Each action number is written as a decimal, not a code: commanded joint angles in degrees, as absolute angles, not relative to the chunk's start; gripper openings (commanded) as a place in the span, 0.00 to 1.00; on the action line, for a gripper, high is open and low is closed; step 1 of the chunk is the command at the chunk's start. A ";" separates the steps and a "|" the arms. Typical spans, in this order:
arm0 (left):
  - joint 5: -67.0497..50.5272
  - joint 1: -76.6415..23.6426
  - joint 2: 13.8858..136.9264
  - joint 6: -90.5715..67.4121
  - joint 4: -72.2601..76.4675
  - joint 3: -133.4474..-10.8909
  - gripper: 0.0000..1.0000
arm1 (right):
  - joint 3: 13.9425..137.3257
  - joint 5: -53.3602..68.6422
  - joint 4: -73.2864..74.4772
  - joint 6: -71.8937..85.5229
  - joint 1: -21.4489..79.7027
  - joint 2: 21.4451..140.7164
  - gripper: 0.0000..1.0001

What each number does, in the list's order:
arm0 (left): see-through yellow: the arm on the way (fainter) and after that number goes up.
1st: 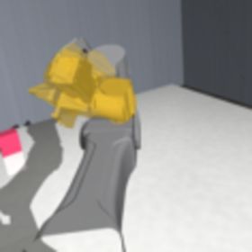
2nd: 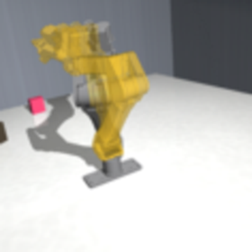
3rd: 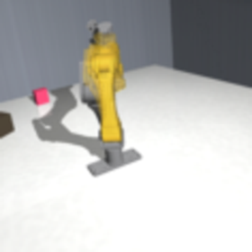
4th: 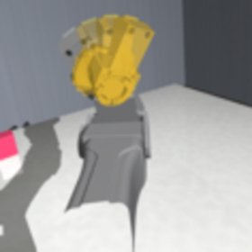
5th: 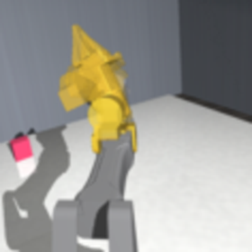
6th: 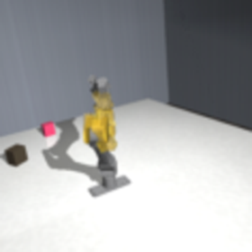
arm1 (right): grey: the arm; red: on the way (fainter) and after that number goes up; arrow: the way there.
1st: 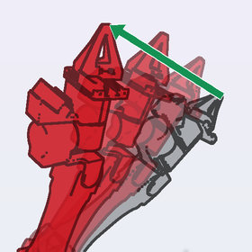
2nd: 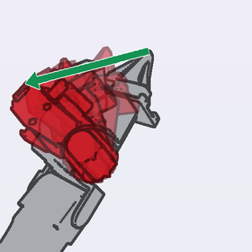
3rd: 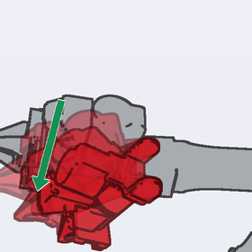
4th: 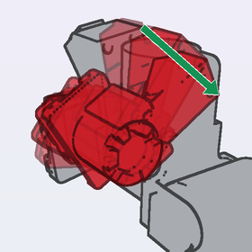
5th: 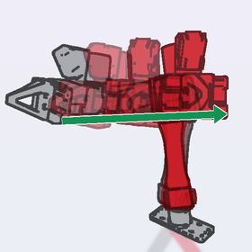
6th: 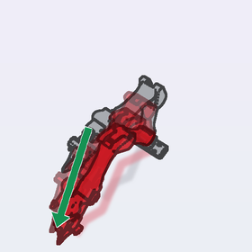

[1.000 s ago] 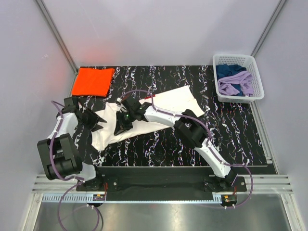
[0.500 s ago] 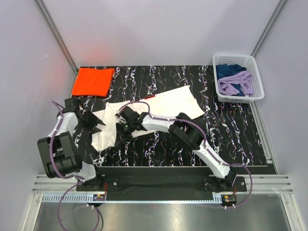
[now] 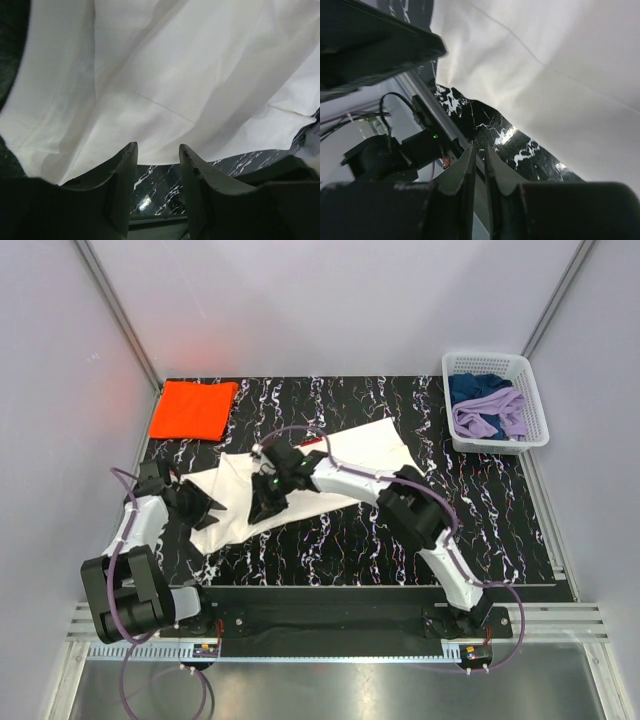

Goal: Fold and stack the t-shirts
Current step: Fold the tshirt

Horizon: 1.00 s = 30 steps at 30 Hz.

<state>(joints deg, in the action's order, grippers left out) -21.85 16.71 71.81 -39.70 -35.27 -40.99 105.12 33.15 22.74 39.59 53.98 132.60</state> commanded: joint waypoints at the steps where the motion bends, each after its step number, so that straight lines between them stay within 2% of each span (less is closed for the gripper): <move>1: -25.05 14.51 74.26 -43.32 -29.45 -39.29 0.43 | 101.87 34.27 22.15 38.06 49.23 125.24 0.19; 10: -15.38 15.03 76.99 -48.69 -31.99 -33.84 0.43 | 91.86 34.81 21.81 32.52 41.58 126.30 0.18; 17: -7.76 20.82 78.32 -46.06 -37.69 -32.87 0.43 | 82.53 32.88 18.63 31.03 39.73 125.07 0.17; 20: -4.15 21.09 73.93 -44.04 -40.42 -35.41 0.44 | 84.89 32.34 21.00 29.18 39.73 123.75 0.18; 25: -9.40 19.61 68.47 -40.08 -41.75 -41.47 0.48 | 95.00 33.57 24.87 28.74 39.73 123.49 0.20; 30: -18.27 15.74 65.83 -41.92 -30.44 -43.07 0.52 | 104.82 37.44 23.90 33.21 39.73 129.35 0.23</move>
